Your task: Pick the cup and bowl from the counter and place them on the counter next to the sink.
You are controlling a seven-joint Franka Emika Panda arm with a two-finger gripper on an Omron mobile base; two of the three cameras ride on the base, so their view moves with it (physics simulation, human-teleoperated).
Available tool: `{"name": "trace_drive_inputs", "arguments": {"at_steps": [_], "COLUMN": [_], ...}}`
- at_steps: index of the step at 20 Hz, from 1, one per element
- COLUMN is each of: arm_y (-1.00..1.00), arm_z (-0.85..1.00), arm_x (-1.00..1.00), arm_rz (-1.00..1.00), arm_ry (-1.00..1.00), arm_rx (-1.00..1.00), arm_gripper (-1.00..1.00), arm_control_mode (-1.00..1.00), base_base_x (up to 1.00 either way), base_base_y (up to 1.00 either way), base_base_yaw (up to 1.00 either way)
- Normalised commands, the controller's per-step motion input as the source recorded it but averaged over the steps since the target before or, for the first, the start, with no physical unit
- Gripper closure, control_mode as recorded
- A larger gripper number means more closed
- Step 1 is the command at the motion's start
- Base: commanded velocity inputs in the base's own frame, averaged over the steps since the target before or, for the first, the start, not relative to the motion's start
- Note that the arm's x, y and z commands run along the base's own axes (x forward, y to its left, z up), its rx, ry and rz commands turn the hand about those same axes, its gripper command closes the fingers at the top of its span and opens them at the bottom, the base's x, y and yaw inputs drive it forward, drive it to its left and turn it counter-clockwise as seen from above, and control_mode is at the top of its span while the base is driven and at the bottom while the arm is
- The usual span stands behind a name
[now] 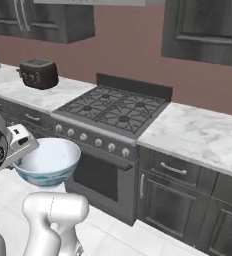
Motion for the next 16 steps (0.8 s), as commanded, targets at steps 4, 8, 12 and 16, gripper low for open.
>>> {"name": "trace_drive_inputs", "arguments": {"at_steps": [4,8,12,16], "arm_y": [0.00,0.00,0.00,0.00], "arm_z": [0.00,0.00,0.00,0.00], "arm_x": [0.00,0.00,0.00,0.00], "arm_rz": [0.00,0.00,0.00,0.00], "arm_ry": [0.00,0.00,0.00,0.00], "arm_rx": [0.00,0.00,0.00,0.00], "arm_gripper": [1.00,1.00,1.00,1.00], "arm_control_mode": [1.00,1.00,1.00,1.00], "base_base_x": [-0.37,-0.03,0.00,0.00], "base_base_y": [0.46,0.28,0.29,0.42], "base_base_yaw": [0.80,0.74,0.67,0.62]}}
